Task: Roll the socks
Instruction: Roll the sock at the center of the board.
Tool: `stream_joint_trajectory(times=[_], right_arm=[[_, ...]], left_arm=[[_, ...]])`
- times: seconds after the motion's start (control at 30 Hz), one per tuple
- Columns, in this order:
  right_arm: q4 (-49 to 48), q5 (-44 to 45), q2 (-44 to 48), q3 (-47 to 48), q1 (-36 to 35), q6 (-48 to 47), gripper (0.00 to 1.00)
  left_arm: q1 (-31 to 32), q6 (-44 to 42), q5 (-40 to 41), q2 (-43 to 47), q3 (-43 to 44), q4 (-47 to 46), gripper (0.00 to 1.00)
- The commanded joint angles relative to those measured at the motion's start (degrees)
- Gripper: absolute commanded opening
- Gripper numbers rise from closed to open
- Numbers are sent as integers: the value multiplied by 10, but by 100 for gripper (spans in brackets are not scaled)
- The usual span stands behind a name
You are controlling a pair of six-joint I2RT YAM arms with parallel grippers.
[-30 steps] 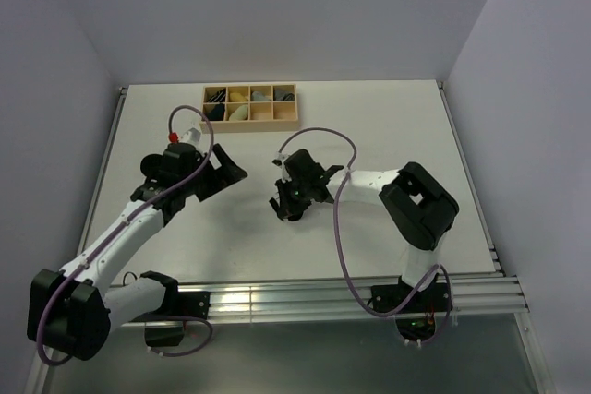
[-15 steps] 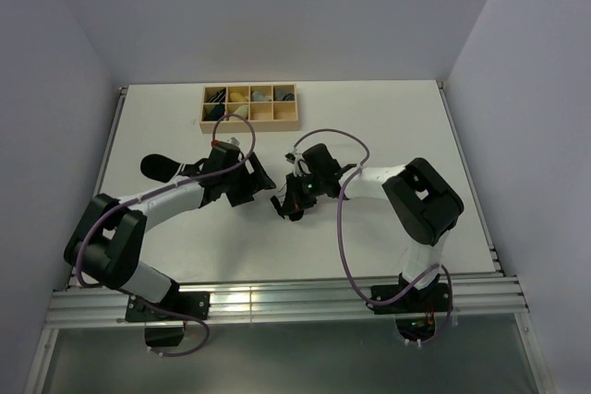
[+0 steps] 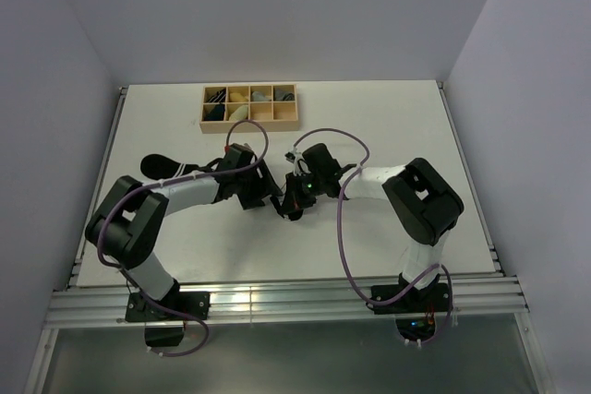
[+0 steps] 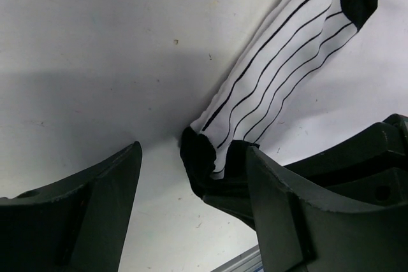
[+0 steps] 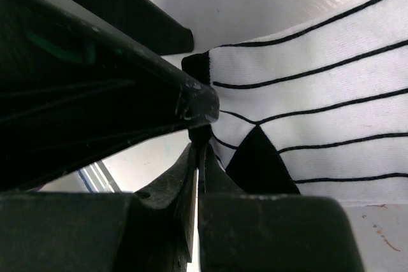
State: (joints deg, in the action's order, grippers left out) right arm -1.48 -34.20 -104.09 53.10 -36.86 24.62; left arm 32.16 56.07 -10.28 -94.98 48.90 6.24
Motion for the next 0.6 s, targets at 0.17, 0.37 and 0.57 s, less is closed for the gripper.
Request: stream_joint_trajectory(times=[0.17,0.37,0.57], right_arm=[[-34,4,11,-6,3,6,0],[-40,4,20,-10,3,10,0],[-47,14,37,-24,3,10,0]], left_arm=[[14,14,-17,-30,25,15,67],[15,22,-20,-47,22,10,55],[15,18,-8,-48,28,20,39]])
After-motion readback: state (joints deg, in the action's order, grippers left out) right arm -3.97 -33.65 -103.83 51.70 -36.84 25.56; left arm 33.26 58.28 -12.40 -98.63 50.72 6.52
